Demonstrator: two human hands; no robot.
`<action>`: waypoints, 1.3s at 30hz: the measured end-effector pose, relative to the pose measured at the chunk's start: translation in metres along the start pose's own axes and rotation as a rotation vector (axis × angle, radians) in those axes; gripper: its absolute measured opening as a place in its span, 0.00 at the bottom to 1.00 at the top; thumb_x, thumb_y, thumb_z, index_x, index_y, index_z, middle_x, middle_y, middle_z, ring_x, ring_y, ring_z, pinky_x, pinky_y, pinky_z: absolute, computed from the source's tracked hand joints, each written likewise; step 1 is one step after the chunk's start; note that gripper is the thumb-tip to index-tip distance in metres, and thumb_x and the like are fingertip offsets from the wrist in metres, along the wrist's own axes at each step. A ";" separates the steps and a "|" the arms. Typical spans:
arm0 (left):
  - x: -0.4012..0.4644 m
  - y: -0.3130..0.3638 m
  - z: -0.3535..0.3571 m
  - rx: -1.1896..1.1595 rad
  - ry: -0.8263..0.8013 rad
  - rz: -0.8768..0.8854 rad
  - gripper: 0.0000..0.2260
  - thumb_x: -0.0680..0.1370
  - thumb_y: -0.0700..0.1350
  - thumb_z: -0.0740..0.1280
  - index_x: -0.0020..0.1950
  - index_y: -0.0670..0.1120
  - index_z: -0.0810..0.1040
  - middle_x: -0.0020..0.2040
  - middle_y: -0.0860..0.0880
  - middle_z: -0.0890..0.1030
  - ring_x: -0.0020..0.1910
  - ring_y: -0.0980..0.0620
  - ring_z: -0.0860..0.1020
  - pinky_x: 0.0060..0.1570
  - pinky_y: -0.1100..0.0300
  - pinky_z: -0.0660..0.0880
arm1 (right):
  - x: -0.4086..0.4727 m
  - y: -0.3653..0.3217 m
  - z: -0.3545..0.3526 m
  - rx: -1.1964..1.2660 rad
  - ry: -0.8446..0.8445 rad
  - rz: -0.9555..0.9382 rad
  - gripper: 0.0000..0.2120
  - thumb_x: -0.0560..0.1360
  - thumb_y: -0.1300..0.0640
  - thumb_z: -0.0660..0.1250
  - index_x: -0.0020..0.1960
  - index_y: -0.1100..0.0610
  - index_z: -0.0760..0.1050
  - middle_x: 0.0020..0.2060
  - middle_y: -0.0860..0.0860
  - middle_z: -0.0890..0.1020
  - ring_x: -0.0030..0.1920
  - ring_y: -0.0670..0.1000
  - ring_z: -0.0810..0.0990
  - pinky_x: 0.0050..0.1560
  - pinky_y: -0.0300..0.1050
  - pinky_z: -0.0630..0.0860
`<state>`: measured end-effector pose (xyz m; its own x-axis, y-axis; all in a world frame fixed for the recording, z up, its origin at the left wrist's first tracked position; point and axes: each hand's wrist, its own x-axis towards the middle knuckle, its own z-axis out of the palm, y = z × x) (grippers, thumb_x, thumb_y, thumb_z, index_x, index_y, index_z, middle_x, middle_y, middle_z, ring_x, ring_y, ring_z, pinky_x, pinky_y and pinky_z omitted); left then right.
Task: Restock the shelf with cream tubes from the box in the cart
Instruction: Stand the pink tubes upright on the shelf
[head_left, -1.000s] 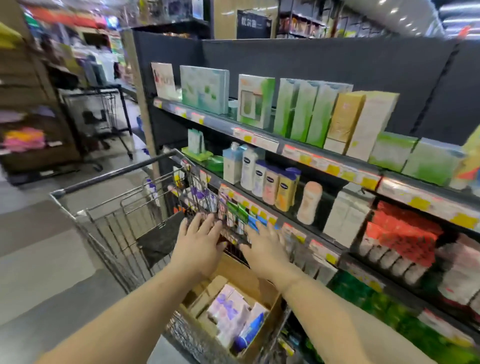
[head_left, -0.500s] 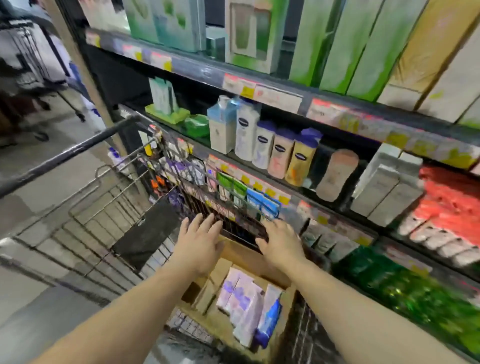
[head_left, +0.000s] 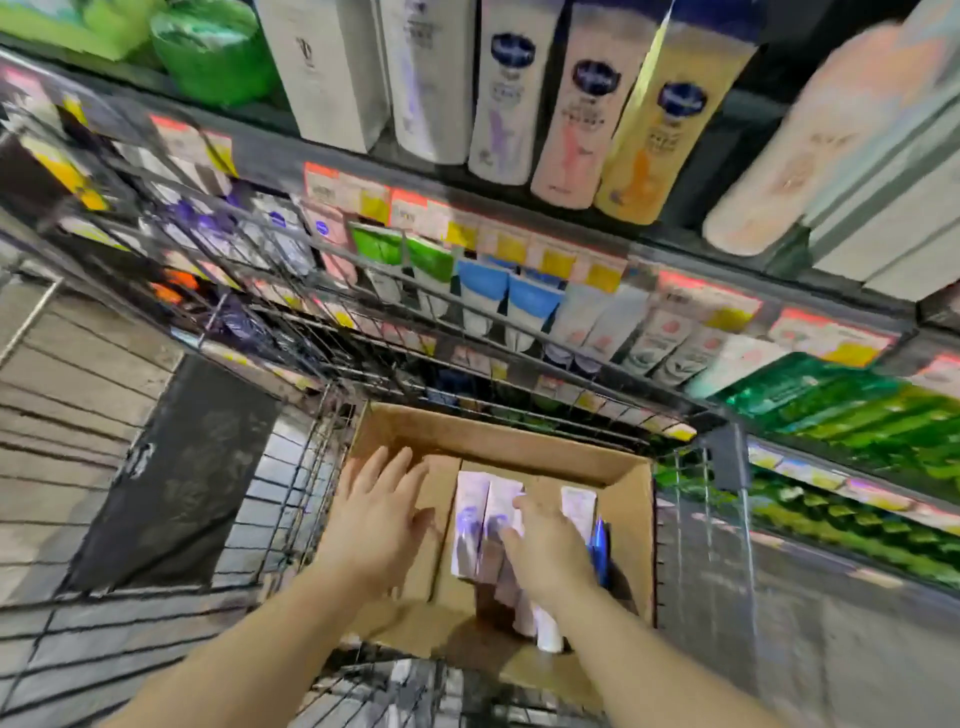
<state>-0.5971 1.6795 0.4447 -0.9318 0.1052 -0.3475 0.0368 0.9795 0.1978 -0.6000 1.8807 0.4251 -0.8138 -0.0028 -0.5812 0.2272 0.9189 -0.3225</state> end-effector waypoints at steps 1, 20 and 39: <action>0.002 -0.013 0.010 -0.010 -0.007 -0.013 0.25 0.80 0.60 0.54 0.74 0.53 0.65 0.77 0.50 0.63 0.77 0.44 0.56 0.76 0.43 0.47 | 0.010 -0.001 0.017 -0.010 -0.016 0.013 0.19 0.79 0.47 0.59 0.68 0.48 0.70 0.64 0.51 0.76 0.63 0.56 0.75 0.62 0.50 0.71; 0.005 -0.068 0.072 -0.013 0.056 -0.050 0.20 0.79 0.57 0.60 0.70 0.53 0.70 0.77 0.47 0.61 0.78 0.44 0.50 0.75 0.46 0.46 | 0.081 -0.021 0.113 0.100 -0.068 0.351 0.16 0.75 0.41 0.65 0.48 0.54 0.76 0.41 0.51 0.79 0.41 0.56 0.76 0.34 0.40 0.68; 0.001 -0.039 0.029 -0.909 -0.311 -0.251 0.08 0.72 0.51 0.74 0.49 0.53 0.80 0.45 0.54 0.84 0.46 0.58 0.81 0.46 0.65 0.74 | 0.075 0.018 0.071 0.164 -0.161 0.280 0.15 0.76 0.49 0.66 0.60 0.52 0.77 0.51 0.51 0.82 0.42 0.50 0.78 0.34 0.39 0.73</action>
<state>-0.5896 1.6466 0.4103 -0.7335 0.0804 -0.6749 -0.5609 0.4892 0.6679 -0.6187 1.8693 0.3228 -0.6164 0.1657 -0.7698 0.5225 0.8174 -0.2425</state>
